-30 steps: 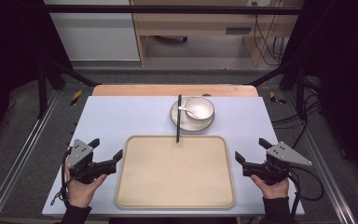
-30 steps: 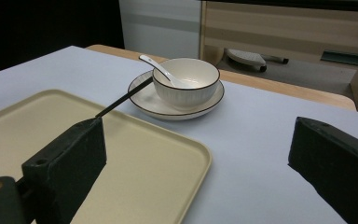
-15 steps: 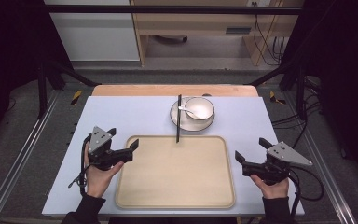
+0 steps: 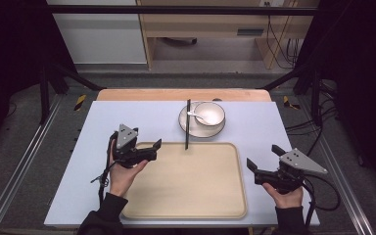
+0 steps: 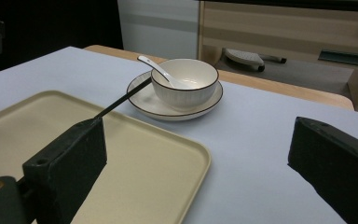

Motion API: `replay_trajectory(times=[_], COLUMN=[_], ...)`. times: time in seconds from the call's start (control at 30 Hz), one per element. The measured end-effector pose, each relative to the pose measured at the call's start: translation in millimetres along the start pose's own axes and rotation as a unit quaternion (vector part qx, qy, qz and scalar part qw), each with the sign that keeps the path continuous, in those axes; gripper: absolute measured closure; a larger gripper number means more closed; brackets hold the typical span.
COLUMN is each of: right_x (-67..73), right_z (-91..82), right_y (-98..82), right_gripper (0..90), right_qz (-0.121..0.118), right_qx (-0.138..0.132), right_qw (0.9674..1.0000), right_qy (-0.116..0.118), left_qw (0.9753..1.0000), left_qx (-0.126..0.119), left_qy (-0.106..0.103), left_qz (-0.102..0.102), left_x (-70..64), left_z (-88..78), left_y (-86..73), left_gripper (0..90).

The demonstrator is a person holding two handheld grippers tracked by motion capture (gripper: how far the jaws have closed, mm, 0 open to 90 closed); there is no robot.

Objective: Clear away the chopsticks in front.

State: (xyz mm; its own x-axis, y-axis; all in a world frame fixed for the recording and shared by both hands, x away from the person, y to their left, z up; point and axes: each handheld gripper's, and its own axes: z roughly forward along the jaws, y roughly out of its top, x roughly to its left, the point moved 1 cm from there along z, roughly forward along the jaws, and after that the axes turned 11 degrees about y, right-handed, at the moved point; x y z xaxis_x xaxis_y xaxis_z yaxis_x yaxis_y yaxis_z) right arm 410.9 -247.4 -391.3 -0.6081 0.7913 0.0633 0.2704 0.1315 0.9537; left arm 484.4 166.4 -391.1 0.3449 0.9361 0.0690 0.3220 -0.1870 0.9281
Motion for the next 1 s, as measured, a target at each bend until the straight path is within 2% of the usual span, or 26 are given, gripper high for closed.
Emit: replay_trajectory(times=[0.23,0.6,1.0], right_x=[1.3,1.6,1.1], right_z=[2.1,3.2,2.2], right_y=[-0.6,-0.8,-0.2], right_gripper=[4.4,4.4,4.4], right_qz=[-0.003,-0.002,-0.004], right_qx=[0.003,0.006,0.003], right_qw=[1.0000,1.0000,1.0000], right_qy=[0.002,0.003,0.004], left_qw=[0.9998,0.9988,0.9969], left_qx=[0.009,0.031,0.057], left_qy=[0.000,-0.016,-0.021], left_qz=[0.015,0.034,0.049], left_x=[-10.6,-31.3,-43.5], left_z=[18.6,54.2,86.2], left_y=[2.4,7.1,6.8], left_gripper=[10.5,11.5,12.9])
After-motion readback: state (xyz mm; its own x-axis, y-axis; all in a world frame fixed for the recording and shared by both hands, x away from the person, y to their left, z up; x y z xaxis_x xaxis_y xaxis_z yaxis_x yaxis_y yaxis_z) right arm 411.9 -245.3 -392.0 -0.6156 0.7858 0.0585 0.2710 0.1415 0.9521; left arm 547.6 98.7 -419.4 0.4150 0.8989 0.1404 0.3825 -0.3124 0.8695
